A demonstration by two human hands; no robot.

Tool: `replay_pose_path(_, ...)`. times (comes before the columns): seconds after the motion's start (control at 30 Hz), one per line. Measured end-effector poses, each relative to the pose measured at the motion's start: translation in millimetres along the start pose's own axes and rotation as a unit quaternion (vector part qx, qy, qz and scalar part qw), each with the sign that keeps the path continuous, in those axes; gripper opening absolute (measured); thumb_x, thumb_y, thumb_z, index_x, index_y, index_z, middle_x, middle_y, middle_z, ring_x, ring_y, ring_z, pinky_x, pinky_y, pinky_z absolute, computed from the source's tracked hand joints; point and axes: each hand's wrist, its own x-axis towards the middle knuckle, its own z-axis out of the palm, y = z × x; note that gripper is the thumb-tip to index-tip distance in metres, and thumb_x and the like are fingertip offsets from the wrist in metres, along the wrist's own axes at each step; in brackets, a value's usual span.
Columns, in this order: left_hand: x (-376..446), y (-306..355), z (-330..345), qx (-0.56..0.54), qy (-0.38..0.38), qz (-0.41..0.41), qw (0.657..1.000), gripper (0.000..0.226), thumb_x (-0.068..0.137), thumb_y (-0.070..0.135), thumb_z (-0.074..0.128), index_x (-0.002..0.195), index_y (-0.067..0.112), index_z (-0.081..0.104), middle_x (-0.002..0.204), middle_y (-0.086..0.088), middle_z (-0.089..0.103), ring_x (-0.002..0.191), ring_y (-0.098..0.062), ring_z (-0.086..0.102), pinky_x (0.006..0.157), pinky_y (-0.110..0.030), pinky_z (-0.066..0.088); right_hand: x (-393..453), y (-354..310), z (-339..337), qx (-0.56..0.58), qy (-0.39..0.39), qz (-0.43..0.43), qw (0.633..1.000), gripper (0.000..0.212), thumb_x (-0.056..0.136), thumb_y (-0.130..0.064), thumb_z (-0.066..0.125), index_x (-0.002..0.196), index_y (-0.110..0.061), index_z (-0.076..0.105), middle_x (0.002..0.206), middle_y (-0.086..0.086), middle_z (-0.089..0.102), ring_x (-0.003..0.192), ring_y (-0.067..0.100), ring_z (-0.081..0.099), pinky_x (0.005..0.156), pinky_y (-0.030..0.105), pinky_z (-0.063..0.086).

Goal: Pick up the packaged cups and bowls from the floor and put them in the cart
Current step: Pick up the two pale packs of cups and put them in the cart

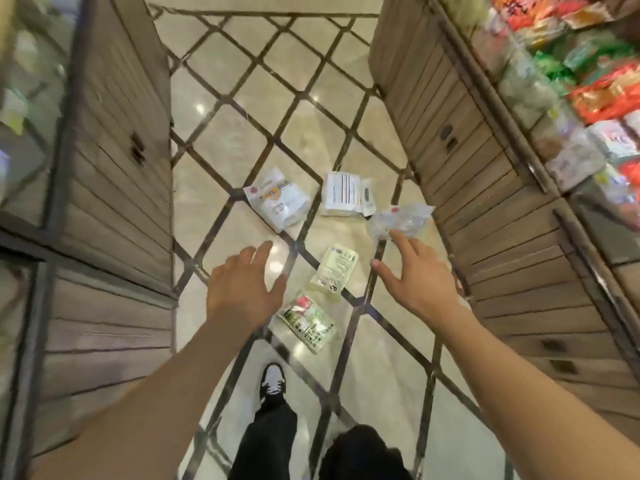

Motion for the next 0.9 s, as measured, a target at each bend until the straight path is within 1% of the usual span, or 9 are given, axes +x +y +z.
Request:
replay_pose_path(0.13, 42, -25, 81, -0.007, -0.069, -0.031, 0.997, 0.067, 0.102, 0.048, 0.049, 0.161, 0.021, 0.034, 0.155, -0.007, 0.051, 0.137, -0.032, 0.051, 0.108, -0.045, 0.041, 55, 8, 86, 0.022, -0.057, 0.021, 0.998, 0.071, 0.099, -0.063, 0.046, 0.158, -0.024, 0.036, 0.154, 0.006, 0.05, 0.136, 0.033, 0.049, 0.097, 0.046, 0.048)
replay_pose_path(0.33, 93, -45, 267, -0.059, -0.165, -0.119, 0.977, 0.067, 0.103, 0.049, 0.047, 0.163, 0.024, 0.028, 0.159, 0.0, 0.046, 0.143, -0.023, 0.046, 0.115, -0.039, 0.037, 127, 43, 283, 0.096, -0.144, 0.107, 0.979, 0.07, 0.101, -0.059, 0.045, 0.157, -0.019, 0.033, 0.149, 0.01, 0.054, 0.133, 0.036, 0.051, 0.097, 0.047, 0.048)
replay_pose_path(0.43, 113, -55, 365, -0.08, -0.186, -0.168, 0.965, 0.068, 0.102, 0.05, 0.048, 0.163, 0.028, 0.026, 0.157, -0.001, 0.049, 0.14, -0.024, 0.049, 0.11, -0.04, 0.042, 163, 76, 385, 0.108, -0.179, 0.127, 0.97, 0.068, 0.1, -0.061, 0.045, 0.152, -0.019, 0.035, 0.143, 0.011, 0.058, 0.129, 0.037, 0.055, 0.097, 0.051, 0.051)
replay_pose_path(0.53, 132, -64, 451, -0.086, -0.203, -0.203, 0.954, 0.071, 0.102, 0.052, 0.048, 0.164, 0.029, 0.022, 0.153, -0.002, 0.052, 0.136, -0.025, 0.052, 0.104, -0.043, 0.047, 203, 103, 466, 0.106, -0.194, 0.143, 0.965, 0.067, 0.101, -0.061, 0.045, 0.151, -0.018, 0.036, 0.142, 0.014, 0.058, 0.13, 0.038, 0.054, 0.095, 0.048, 0.048)
replay_pose_path(0.63, 150, -71, 528, -0.086, -0.221, -0.238, 0.942, 0.073, 0.101, 0.054, 0.049, 0.162, 0.025, 0.023, 0.146, -0.004, 0.056, 0.132, -0.027, 0.055, 0.101, -0.043, 0.049, 241, 125, 534, 0.118, -0.19, 0.151, 0.963, 0.078, 0.099, -0.063, 0.048, 0.158, -0.016, 0.027, 0.145, 0.016, 0.055, 0.133, 0.039, 0.054, 0.1, 0.05, 0.048)
replay_pose_path(0.77, 164, -72, 612, -0.142, -0.215, -0.375, 0.891, 0.094, 0.093, 0.063, 0.06, 0.161, 0.012, 0.02, 0.145, -0.015, 0.054, 0.132, -0.036, 0.053, 0.099, -0.051, 0.05, 290, 142, 607, 0.219, -0.124, 0.209, 0.945, 0.103, 0.091, -0.068, 0.059, 0.162, -0.012, 0.01, 0.141, 0.02, 0.058, 0.128, 0.042, 0.057, 0.101, 0.051, 0.05)
replay_pose_path(0.8, 166, -71, 628, -0.175, -0.198, -0.417, 0.87, 0.102, 0.089, 0.065, 0.064, 0.161, 0.011, 0.017, 0.148, -0.016, 0.049, 0.135, -0.037, 0.051, 0.099, -0.051, 0.049, 303, 142, 620, 0.249, -0.109, 0.238, 0.932, 0.113, 0.085, -0.074, 0.062, 0.162, -0.013, 0.007, 0.143, 0.02, 0.057, 0.128, 0.042, 0.057, 0.103, 0.052, 0.049)
replay_pose_path(0.87, 171, -69, 654, -0.253, -0.16, -0.502, 0.811, 0.112, 0.084, 0.065, 0.071, 0.161, 0.009, 0.012, 0.153, -0.018, 0.041, 0.137, -0.039, 0.047, 0.096, -0.047, 0.046, 324, 140, 642, 0.314, -0.085, 0.302, 0.896, 0.137, 0.061, -0.092, 0.065, 0.161, -0.017, 0.009, 0.144, 0.016, 0.055, 0.126, 0.042, 0.058, 0.102, 0.056, 0.052)
replay_pose_path(0.9, 174, -69, 666, -0.294, -0.142, -0.537, 0.778, 0.113, 0.082, 0.065, 0.074, 0.16, 0.009, 0.014, 0.152, -0.018, 0.042, 0.135, -0.039, 0.048, 0.094, -0.045, 0.045, 332, 138, 652, 0.343, -0.078, 0.322, 0.879, 0.139, 0.055, -0.093, 0.067, 0.158, -0.016, 0.013, 0.142, 0.014, 0.055, 0.124, 0.039, 0.059, 0.1, 0.056, 0.054)
